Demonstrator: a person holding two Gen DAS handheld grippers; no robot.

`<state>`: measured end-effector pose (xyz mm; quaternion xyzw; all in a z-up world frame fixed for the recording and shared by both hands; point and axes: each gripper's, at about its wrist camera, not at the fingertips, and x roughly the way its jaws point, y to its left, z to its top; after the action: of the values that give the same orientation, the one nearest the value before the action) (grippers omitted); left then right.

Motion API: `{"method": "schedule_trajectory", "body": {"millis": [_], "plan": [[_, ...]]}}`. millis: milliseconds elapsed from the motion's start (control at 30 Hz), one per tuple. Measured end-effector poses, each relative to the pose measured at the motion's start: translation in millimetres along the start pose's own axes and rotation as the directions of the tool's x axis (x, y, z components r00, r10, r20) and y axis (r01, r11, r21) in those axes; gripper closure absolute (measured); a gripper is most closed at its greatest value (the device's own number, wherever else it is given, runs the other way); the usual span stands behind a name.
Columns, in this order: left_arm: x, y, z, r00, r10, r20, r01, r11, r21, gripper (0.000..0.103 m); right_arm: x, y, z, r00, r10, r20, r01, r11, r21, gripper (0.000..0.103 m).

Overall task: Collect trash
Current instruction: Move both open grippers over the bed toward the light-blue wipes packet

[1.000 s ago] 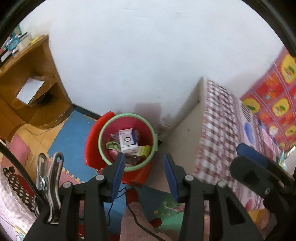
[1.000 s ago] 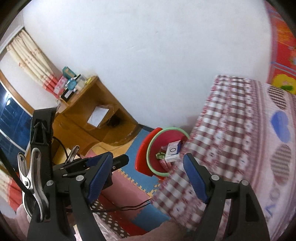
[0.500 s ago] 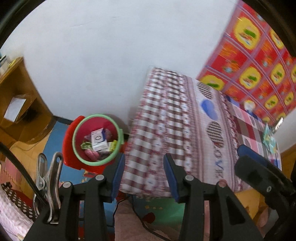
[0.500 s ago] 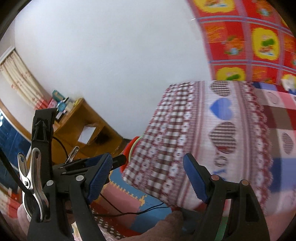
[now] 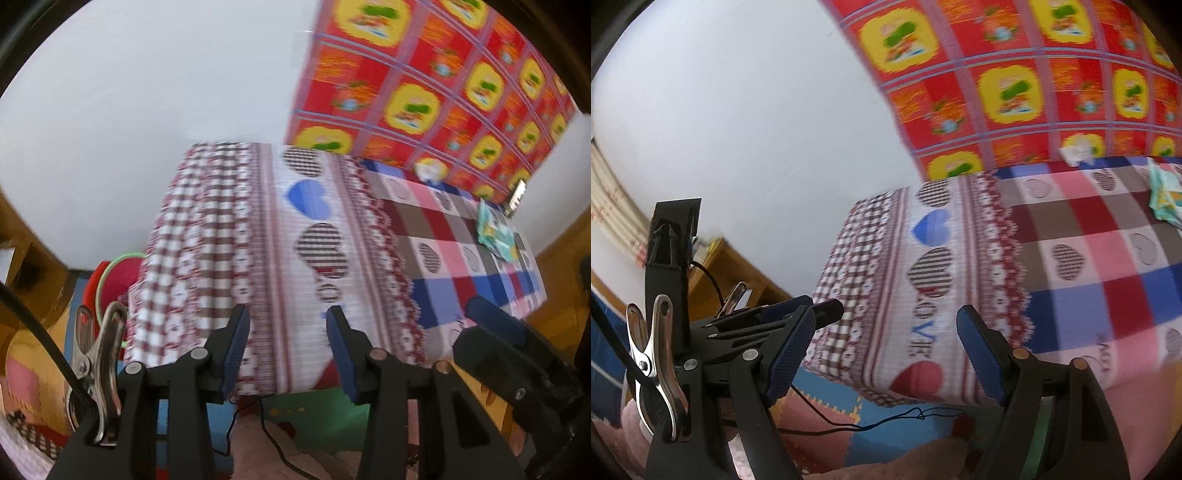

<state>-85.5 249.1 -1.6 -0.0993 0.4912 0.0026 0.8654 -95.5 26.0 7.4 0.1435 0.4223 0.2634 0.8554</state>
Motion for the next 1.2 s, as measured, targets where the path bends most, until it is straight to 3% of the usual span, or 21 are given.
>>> {"method": "schedule_trajectory", "body": {"millis": [367,600,800,1200], "plan": [[15.8,-81.6,27.9,0.995,-0.099,-0.017,0.100,0.983,0.155,0.058,-37.4,-69.3,13.9,0.991,-0.120,0.051,0.114,0.987,0.118,0.022],[42.2,-129.3,49.2,0.988,-0.145,-0.044,0.151,0.967,0.205,0.058,-47.7,-117.6,23.9,0.982,-0.178,0.064,0.164,0.971,0.176,0.022],[69.8,-163.1,70.1,0.984,-0.171,-0.059,0.180,0.959,0.221,0.058,-54.8,-165.6,40.5,0.972,-0.229,0.052,0.213,0.953,0.215,0.022],[129.3,-219.7,110.1,0.978,-0.184,-0.100,0.202,0.953,0.224,0.058,-54.2,-237.9,68.5,0.966,-0.258,0.006,0.250,0.940,0.233,0.022]]}}
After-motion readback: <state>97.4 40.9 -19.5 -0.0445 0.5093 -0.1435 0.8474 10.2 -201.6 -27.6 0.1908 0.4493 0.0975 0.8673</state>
